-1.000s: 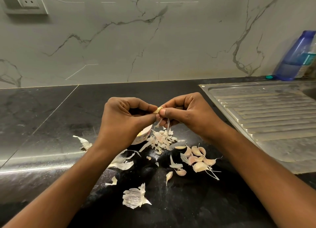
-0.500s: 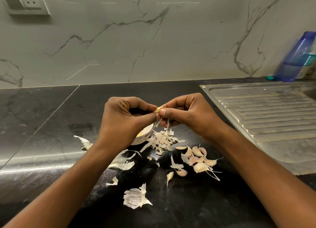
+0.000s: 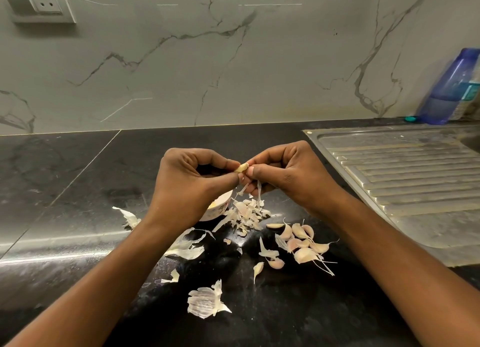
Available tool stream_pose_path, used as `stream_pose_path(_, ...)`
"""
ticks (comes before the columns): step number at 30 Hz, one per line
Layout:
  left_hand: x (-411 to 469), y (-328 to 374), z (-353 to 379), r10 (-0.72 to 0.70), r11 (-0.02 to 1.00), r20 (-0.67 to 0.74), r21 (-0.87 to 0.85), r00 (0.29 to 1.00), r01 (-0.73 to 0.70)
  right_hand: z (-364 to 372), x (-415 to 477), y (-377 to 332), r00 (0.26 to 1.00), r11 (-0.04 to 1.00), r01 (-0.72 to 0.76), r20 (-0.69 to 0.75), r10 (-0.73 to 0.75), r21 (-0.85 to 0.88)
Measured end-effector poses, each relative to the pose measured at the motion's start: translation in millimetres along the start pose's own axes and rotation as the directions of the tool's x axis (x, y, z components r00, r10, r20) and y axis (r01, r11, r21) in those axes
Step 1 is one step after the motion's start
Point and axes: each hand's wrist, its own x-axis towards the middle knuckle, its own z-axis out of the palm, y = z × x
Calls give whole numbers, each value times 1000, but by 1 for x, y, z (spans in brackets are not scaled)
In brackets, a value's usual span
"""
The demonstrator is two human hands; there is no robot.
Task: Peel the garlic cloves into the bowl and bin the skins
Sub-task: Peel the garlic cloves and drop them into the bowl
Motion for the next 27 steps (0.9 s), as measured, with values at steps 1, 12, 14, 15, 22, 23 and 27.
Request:
stream_pose_path(1,0,0,0,-8,1000,0,-7,1000,8,0,0,0,1000,1000,-2,-2,2,5)
stream_pose_path(12,-1,3,-1,-23,999,-3,-27,1000,23,-1,0,-2,1000,1000,-1,28,0,27)
stream_pose_path(14,-1,4,-1,-32,999,0,-39,1000,32,-2,0,-2,1000,1000,8,27,-8,14)
stream_pose_path(15,-1,4,-1,-36,998,1,-45,999,36,-2,0,-2,1000,1000,9,25,-9,9)
stream_pose_path(22,-2,7,0,-72,993,21,-90,997,74,-3,0,-2,999,999,32,3,-32,-34)
stream_pose_path(23,-2,7,1,-69,995,23,-76,997,70,-3,0,-2,999,998,35,1,-35,-43)
stream_pose_path(27,-3,8,3,-6,1000,14,2,1000,6,-2,0,0,998,996,57,-17,-59,-73)
